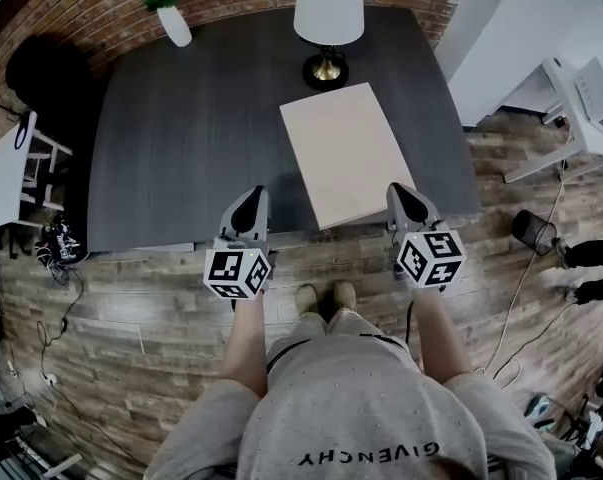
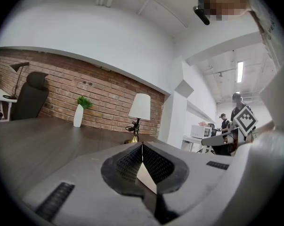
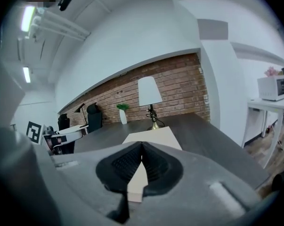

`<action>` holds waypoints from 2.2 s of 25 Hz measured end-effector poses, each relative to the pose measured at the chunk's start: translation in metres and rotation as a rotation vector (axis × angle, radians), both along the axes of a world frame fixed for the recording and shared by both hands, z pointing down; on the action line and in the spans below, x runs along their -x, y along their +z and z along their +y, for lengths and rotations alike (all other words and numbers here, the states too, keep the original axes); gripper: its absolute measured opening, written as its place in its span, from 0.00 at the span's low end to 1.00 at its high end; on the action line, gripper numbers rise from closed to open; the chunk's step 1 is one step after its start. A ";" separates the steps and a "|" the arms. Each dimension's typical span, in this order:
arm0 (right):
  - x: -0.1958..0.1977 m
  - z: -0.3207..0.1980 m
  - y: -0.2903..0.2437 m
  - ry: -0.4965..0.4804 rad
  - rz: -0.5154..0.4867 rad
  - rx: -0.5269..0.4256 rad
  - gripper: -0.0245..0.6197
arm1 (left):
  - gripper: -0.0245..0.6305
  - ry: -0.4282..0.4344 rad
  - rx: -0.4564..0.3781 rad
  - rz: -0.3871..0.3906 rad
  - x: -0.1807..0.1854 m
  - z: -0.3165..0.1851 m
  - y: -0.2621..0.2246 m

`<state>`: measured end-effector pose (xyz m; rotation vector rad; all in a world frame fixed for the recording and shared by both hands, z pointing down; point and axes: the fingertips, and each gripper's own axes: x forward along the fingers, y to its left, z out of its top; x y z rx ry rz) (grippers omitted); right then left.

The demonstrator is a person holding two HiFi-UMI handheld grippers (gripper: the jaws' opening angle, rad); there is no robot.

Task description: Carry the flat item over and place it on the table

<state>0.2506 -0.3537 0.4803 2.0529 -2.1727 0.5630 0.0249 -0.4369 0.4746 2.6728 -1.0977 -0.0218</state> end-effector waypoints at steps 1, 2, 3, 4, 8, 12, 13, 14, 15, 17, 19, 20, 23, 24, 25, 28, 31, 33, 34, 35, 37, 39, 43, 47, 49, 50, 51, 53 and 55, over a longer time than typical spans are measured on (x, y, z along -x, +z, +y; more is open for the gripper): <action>-0.001 -0.001 -0.005 -0.004 0.010 -0.012 0.04 | 0.04 -0.001 -0.005 -0.001 0.001 0.000 -0.002; -0.002 -0.002 -0.009 -0.007 0.018 -0.023 0.04 | 0.04 -0.003 -0.009 -0.002 0.001 0.000 -0.005; -0.002 -0.003 -0.014 -0.009 0.024 -0.034 0.04 | 0.04 -0.004 -0.014 -0.002 0.002 -0.001 -0.008; -0.002 -0.003 -0.018 -0.011 0.031 -0.045 0.04 | 0.04 -0.006 -0.018 -0.001 0.003 -0.001 -0.010; -0.003 -0.005 -0.034 -0.017 0.053 -0.082 0.04 | 0.04 -0.014 -0.033 0.007 0.007 -0.003 -0.021; -0.003 -0.008 -0.046 -0.024 0.064 -0.115 0.04 | 0.04 -0.011 -0.057 0.002 0.006 -0.003 -0.031; -0.003 -0.008 -0.049 -0.026 0.064 -0.124 0.04 | 0.04 -0.008 -0.066 -0.004 0.005 -0.003 -0.034; -0.003 -0.008 -0.052 -0.027 0.063 -0.132 0.04 | 0.04 -0.004 -0.075 -0.010 0.004 -0.002 -0.036; -0.002 -0.008 -0.055 -0.028 0.062 -0.139 0.04 | 0.04 -0.002 -0.082 -0.013 0.004 -0.002 -0.039; -0.001 -0.009 -0.060 -0.029 0.068 -0.152 0.04 | 0.04 -0.003 -0.089 -0.010 0.003 -0.002 -0.044; 0.000 -0.009 -0.064 -0.033 0.080 -0.164 0.04 | 0.04 -0.004 -0.093 -0.002 0.003 -0.002 -0.048; 0.001 -0.010 -0.067 -0.037 0.083 -0.170 0.04 | 0.04 -0.004 -0.097 0.000 0.003 -0.003 -0.051; 0.003 -0.010 -0.076 -0.044 0.083 -0.189 0.04 | 0.04 -0.006 -0.113 0.004 0.003 -0.003 -0.061; 0.003 -0.010 -0.079 -0.045 0.084 -0.195 0.04 | 0.04 -0.007 -0.119 0.006 0.003 -0.004 -0.064; 0.003 -0.011 -0.082 -0.046 0.086 -0.201 0.04 | 0.04 -0.009 -0.125 0.009 0.003 -0.005 -0.067; 0.002 -0.012 -0.090 -0.041 0.090 -0.217 0.04 | 0.04 -0.010 -0.140 0.016 0.003 -0.007 -0.076; 0.000 -0.012 -0.096 -0.035 0.082 -0.227 0.04 | 0.04 -0.009 -0.153 0.017 0.003 -0.007 -0.082; 0.000 -0.012 -0.100 -0.033 0.079 -0.236 0.04 | 0.04 -0.009 -0.160 0.018 0.004 -0.007 -0.087; -0.001 -0.011 -0.102 -0.033 0.079 -0.241 0.04 | 0.04 -0.010 -0.164 0.019 0.004 -0.008 -0.089; -0.001 -0.011 -0.104 -0.034 0.079 -0.245 0.04 | 0.04 -0.011 -0.168 0.019 0.004 -0.008 -0.092; -0.001 -0.012 -0.108 -0.034 0.080 -0.251 0.04 | 0.04 -0.012 -0.175 0.022 0.004 -0.008 -0.096; -0.001 -0.012 -0.110 -0.035 0.080 -0.257 0.04 | 0.04 -0.012 -0.180 0.026 0.004 -0.009 -0.099; 0.000 -0.013 -0.115 -0.037 0.078 -0.271 0.04 | 0.04 -0.014 -0.195 0.028 0.004 -0.010 -0.105; 0.001 -0.017 -0.119 -0.037 0.072 -0.285 0.04 | 0.04 -0.022 -0.204 0.032 0.007 -0.013 -0.110; 0.003 -0.018 -0.118 -0.039 0.068 -0.288 0.04 | 0.04 -0.026 -0.205 0.031 0.008 -0.014 -0.110; 0.003 -0.018 -0.117 -0.040 0.066 -0.288 0.04 | 0.04 -0.028 -0.205 0.030 0.009 -0.014 -0.109; 0.003 -0.019 -0.117 -0.040 0.064 -0.288 0.04 | 0.04 -0.029 -0.206 0.030 0.009 -0.014 -0.109; 0.003 -0.020 -0.116 -0.040 0.062 -0.290 0.04 | 0.04 -0.032 -0.207 0.030 0.010 -0.015 -0.108; 0.003 -0.022 -0.117 -0.041 0.062 -0.292 0.04 | 0.04 -0.033 -0.208 0.029 0.009 -0.017 -0.109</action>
